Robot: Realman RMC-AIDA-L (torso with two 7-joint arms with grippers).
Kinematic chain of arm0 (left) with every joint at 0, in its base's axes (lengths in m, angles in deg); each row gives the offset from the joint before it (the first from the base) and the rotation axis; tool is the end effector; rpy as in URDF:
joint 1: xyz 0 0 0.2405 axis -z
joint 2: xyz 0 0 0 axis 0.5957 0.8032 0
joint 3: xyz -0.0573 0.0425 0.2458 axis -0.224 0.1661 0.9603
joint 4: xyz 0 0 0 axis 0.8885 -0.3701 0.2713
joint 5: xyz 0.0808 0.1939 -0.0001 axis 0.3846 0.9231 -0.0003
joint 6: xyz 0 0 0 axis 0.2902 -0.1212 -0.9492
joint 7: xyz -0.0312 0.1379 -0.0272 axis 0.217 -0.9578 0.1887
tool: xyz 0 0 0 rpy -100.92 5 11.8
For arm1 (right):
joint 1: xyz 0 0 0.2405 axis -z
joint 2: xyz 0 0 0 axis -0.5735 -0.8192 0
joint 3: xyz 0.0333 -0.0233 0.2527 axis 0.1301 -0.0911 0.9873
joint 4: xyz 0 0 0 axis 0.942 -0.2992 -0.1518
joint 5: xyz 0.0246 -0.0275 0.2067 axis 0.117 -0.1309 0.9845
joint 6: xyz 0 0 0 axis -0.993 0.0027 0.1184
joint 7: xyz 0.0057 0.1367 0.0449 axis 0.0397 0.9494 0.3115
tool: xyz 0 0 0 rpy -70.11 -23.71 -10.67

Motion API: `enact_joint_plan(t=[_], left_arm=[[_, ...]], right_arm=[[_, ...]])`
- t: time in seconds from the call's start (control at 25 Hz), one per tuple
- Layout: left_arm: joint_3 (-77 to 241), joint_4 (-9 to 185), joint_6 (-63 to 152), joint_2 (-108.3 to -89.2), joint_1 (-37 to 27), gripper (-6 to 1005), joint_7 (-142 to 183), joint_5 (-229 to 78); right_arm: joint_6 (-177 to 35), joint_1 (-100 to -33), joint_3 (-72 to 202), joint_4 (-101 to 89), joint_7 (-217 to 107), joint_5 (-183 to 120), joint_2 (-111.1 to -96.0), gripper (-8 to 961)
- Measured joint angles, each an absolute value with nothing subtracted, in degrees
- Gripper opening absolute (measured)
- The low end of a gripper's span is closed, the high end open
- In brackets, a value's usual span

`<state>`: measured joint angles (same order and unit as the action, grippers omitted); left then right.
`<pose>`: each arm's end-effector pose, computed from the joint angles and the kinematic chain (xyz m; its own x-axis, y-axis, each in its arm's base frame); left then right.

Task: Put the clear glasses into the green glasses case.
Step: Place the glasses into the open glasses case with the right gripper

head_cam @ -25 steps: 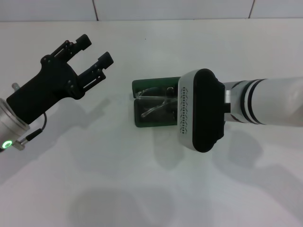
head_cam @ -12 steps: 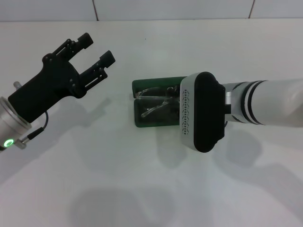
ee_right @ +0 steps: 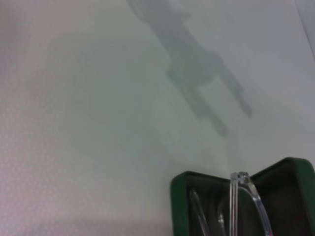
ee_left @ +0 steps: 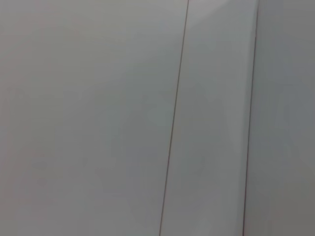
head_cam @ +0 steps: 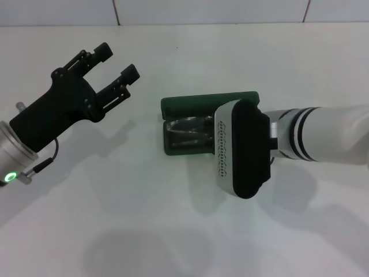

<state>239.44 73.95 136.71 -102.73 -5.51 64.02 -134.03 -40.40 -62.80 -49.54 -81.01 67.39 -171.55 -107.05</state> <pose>-0.2743 0.2993 -0.0010 0.5220 -0.0286 0.8525 0.5322 -0.7701 -0.3517 0.1329 0.3325 -0.1096 0.8825 0.3101 0.3536 0.4471 -0.7864 -0.4262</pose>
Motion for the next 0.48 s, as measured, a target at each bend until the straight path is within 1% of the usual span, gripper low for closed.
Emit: enact_joint_plan(t=[0.28, 0.48], left_arm=[[239.4, 74.0, 136.6, -102.89, -5.6, 772, 63.9, -134.0], [239.4, 74.0, 136.6, -102.90, -5.7, 772, 63.9, -134.0]], right_arm=[[-38.7, -62.6, -52.1, -81.4, 67.5, -171.8, -107.04, 313], [-39.2, -61.1, -52.2, -83.3, 67.5, -171.9, -107.05, 313]])
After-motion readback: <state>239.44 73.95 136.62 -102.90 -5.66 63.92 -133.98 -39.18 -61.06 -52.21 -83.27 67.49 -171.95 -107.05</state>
